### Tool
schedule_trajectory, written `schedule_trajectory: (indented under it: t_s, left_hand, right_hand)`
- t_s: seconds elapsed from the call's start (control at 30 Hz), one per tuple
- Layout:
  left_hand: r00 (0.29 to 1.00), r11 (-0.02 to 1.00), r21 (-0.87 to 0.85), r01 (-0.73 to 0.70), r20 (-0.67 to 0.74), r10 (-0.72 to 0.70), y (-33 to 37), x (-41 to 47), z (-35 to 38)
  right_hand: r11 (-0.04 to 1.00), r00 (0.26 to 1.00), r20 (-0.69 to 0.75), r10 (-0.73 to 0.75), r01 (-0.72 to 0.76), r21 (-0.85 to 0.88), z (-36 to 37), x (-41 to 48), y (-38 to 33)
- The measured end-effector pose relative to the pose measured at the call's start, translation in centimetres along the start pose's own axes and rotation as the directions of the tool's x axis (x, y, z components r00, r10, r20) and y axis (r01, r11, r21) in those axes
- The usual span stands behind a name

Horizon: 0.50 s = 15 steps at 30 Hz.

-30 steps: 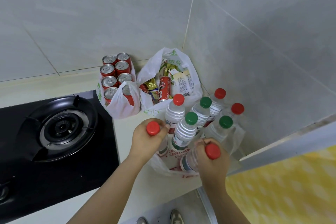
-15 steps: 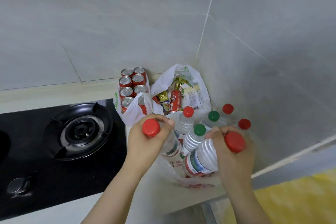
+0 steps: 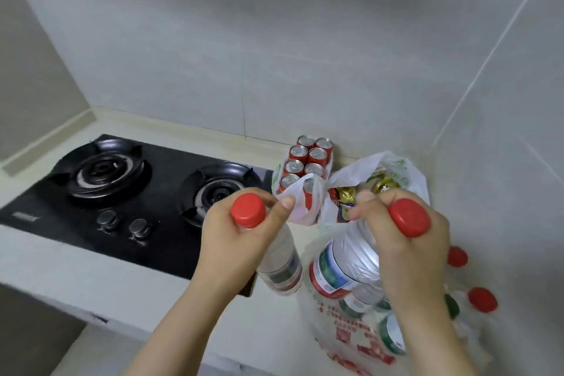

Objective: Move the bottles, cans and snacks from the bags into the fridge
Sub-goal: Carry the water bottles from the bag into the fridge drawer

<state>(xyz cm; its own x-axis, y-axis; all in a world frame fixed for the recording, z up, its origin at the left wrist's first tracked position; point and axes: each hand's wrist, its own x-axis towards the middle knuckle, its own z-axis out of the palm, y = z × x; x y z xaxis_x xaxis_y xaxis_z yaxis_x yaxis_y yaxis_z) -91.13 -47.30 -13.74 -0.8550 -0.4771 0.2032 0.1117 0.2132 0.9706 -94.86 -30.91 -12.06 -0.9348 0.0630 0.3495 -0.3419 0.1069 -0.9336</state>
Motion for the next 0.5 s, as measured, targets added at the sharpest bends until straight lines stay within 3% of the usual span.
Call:
schedule_trajectory:
  t_s: [0.2,0.5]
  left_hand:
    - [0.953,0.999,0.011,0.03,-0.301,-0.026,1.2,-2.4,-5.6]
    - [0.805,0.992,0.118,0.049,-0.592,0.03,2.7,-5.8,-17.4]
  right_hand:
    - [0.99,0.961,0.269,-0.057,0.019,0.142,4.9,-0.2,-1.0]
    - [0.949,0.846,0.506,-0.171,0.002,0.316,16.3,-4.2,-5.2]
